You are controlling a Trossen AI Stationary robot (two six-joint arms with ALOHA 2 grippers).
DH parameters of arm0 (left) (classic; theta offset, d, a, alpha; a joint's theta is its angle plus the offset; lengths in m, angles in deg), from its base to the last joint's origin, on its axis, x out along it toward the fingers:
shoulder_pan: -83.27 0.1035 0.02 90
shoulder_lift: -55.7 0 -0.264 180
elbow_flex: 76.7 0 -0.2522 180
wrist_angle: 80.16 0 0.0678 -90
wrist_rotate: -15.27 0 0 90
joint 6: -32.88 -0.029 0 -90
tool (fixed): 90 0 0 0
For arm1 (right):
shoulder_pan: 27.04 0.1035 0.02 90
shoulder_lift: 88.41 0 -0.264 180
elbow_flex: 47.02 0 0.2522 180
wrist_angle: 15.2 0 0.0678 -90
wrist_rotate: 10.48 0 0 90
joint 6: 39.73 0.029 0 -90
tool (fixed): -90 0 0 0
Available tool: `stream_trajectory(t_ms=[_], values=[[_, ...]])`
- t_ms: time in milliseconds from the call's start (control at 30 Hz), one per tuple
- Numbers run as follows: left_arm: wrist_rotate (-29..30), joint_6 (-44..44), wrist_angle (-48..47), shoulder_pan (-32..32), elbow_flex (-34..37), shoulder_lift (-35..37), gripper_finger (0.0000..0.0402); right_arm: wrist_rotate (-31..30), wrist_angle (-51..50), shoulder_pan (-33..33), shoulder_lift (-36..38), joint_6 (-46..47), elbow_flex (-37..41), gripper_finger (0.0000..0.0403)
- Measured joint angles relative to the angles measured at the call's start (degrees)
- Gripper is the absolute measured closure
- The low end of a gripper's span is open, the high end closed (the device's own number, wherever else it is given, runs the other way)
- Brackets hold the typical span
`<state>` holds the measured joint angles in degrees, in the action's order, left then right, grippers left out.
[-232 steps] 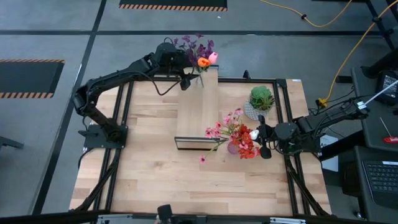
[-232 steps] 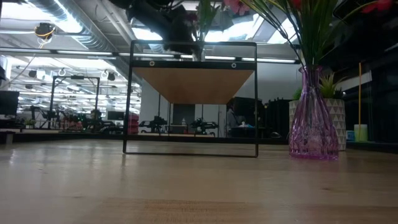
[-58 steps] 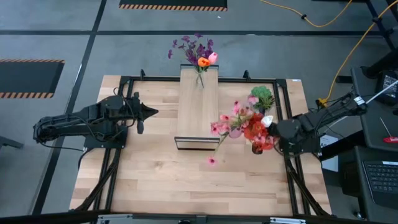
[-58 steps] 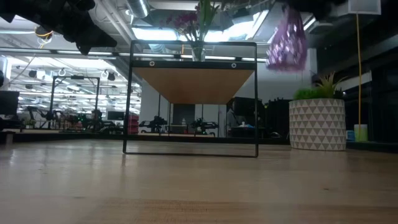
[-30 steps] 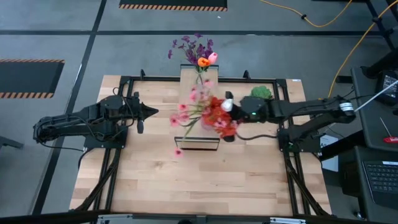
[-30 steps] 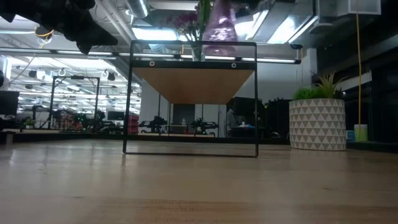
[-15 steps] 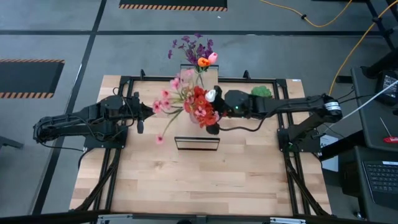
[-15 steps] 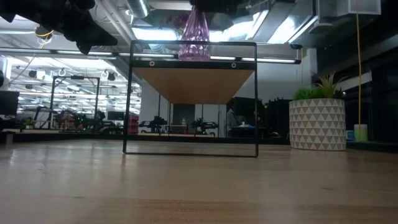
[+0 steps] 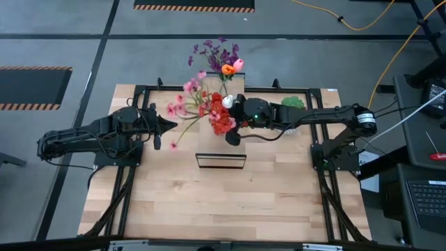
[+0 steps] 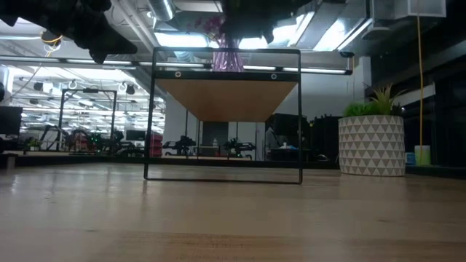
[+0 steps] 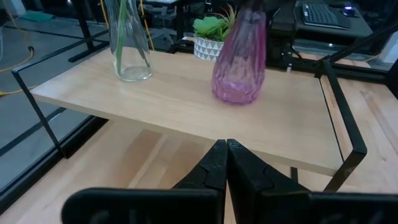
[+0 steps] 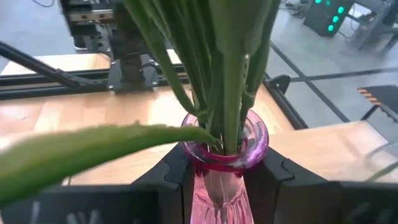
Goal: Pick and place flowers into a vace then onto a shelf
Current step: Put the purple vase with flowers onto the shelf
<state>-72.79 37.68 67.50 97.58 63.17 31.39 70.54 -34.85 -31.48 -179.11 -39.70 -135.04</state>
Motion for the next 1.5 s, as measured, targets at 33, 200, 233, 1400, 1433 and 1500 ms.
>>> stream_trajectory(t_ms=[33, 200, 233, 1400, 1433, 1500], values=[[0.02, 0.0, -0.05, 0.0, 0.0, 0.0, 0.0398, 0.0, 0.09, -0.25, -0.11, 0.39, 0.0, 0.0306], [0.0, -0.02, -0.63, 0.0, 0.0, 0.0, 0.0396, -0.04, 0.13, -1.01, -0.1, 1.23, 0.1, 0.0306], [0.0, -0.02, -0.77, 0.0, 0.0, 0.02, 0.0396, -0.04, 0.1, -1.06, -0.1, 1.23, 0.16, 0.0306], [0.02, -0.02, -0.97, 0.0, 0.0, 0.02, 0.0396, -0.04, -3.36, -1.02, 1.34, 2.54, 0.26, 0.0202], [0.02, -0.02, -0.96, 0.0, 0.0, 0.02, 0.0395, -0.04, -3.21, -1.02, 1.44, 2.54, 0.26, 0.0202], [0.02, -0.02, -0.97, -0.01, 0.0, 0.0, 0.0394, -0.03, -3.49, -1.02, 1.96, 2.51, 0.26, 0.0202]])
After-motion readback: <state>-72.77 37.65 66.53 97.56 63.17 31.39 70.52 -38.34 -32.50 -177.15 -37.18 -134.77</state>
